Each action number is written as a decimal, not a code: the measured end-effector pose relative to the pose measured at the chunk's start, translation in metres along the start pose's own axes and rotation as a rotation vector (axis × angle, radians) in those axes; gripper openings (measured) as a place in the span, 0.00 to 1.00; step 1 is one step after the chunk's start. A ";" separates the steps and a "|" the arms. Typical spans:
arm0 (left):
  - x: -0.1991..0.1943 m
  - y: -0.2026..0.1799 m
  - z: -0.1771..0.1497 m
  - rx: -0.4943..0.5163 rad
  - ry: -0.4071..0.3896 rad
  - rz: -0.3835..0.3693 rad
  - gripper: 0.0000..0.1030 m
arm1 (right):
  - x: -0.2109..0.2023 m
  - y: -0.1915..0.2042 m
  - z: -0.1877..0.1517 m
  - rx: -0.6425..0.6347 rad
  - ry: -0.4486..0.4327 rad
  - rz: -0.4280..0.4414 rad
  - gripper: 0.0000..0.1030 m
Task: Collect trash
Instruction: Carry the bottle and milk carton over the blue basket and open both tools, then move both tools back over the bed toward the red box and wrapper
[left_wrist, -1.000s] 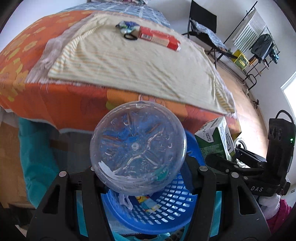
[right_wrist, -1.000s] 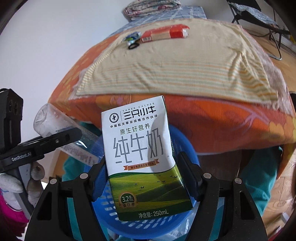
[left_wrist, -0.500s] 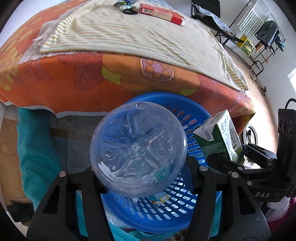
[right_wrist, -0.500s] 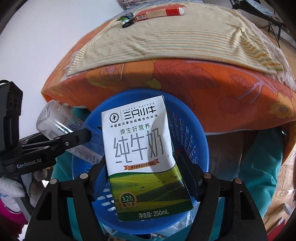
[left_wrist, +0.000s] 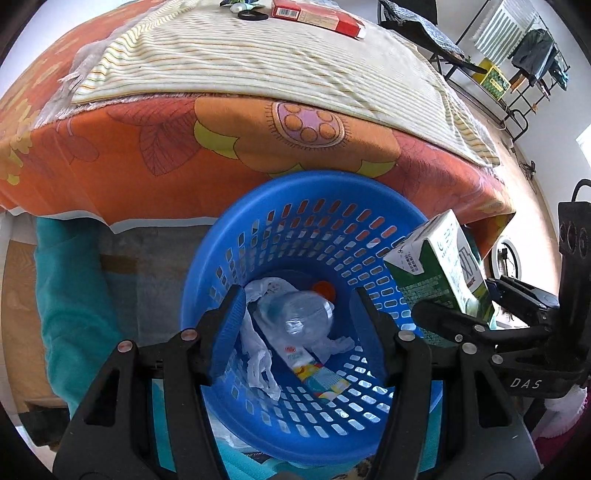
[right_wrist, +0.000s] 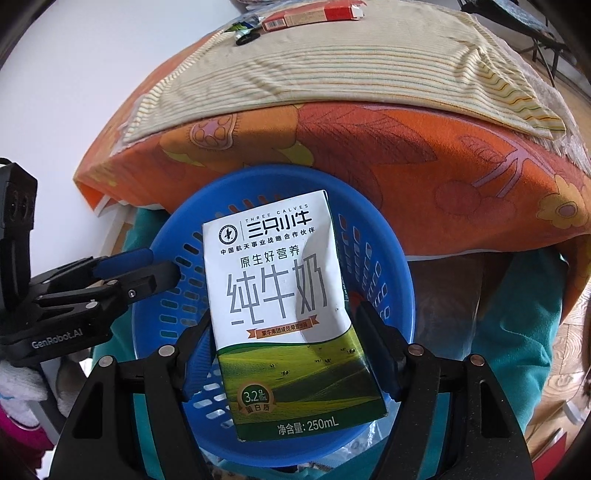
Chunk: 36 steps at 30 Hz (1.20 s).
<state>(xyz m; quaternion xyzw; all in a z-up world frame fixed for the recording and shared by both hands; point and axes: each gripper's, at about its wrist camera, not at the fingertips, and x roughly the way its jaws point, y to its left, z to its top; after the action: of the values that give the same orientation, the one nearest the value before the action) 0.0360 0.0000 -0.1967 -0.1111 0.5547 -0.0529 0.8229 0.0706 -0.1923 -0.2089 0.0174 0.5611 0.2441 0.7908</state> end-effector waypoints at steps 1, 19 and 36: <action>0.000 0.000 0.000 -0.001 0.002 0.003 0.58 | 0.000 0.000 0.000 0.001 0.001 -0.002 0.70; 0.001 0.011 0.000 -0.033 0.010 0.016 0.61 | 0.001 0.005 0.004 -0.039 -0.001 -0.017 0.70; -0.026 0.026 0.049 -0.058 -0.074 -0.002 0.69 | -0.039 -0.006 0.045 -0.030 -0.165 -0.044 0.70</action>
<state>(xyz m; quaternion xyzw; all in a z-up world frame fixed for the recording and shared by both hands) 0.0709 0.0370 -0.1623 -0.1374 0.5252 -0.0335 0.8391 0.1033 -0.2026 -0.1594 0.0134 0.4907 0.2327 0.8395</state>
